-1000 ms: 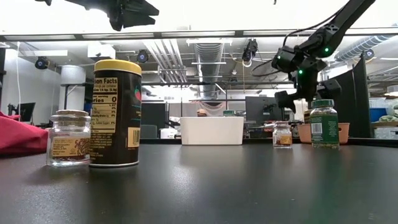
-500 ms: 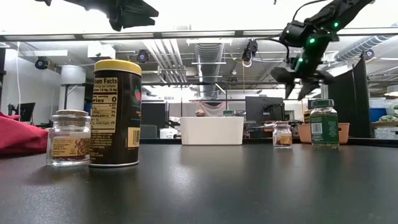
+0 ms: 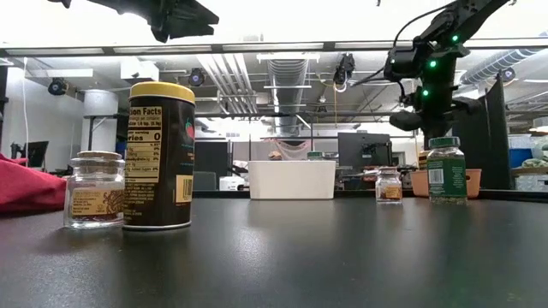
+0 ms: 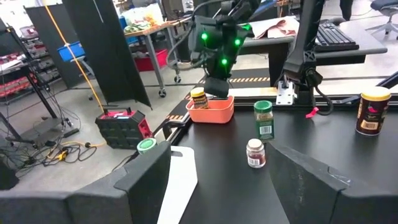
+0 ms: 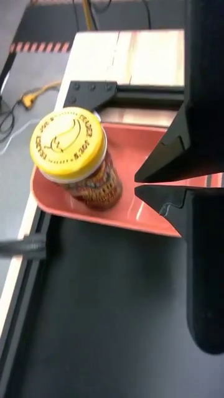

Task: Sort spices by type
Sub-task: Adjust the top dark brown spice bottle into the orange bin

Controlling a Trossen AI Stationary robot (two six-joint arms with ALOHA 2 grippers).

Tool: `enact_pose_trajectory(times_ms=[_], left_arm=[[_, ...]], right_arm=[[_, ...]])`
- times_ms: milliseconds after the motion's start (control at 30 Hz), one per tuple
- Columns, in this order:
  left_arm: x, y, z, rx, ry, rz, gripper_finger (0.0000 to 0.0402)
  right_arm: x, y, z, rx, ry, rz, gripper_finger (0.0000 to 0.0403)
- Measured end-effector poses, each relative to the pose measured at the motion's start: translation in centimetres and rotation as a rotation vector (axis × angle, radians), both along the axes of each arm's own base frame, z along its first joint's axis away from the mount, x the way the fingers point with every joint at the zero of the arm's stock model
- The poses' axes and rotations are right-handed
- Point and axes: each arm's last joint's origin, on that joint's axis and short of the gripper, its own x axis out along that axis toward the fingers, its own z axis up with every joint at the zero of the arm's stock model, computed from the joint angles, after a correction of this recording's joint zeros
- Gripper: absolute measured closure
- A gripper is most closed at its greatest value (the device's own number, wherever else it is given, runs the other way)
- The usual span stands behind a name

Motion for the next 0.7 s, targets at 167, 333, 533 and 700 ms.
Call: enact_pose_trajectory(times_ms=[167,333,533,700], left_arm=[[0.0,0.0,0.0,0.001,-0.001,0.001,0.0155],[0.0,0.0,0.0,0.001,-0.001,0.003,0.0155],[0.0,0.0,0.0,0.001,0.0,0.004,0.0155],[0.0,0.0,0.0,0.001,0.0,0.003,0.0155]], right_arm=[[0.6,-0.4,-1.0,-0.029,0.077,-0.045,0.0394],[1.0,-0.9,-2.1,-0.066,0.155,-0.094,0.0394],[1.2,-1.2,-2.6,-0.097,0.19,-0.123,0.0394],[1.4,-1.4,-2.6,-0.12,0.179,-0.129,0.0394]])
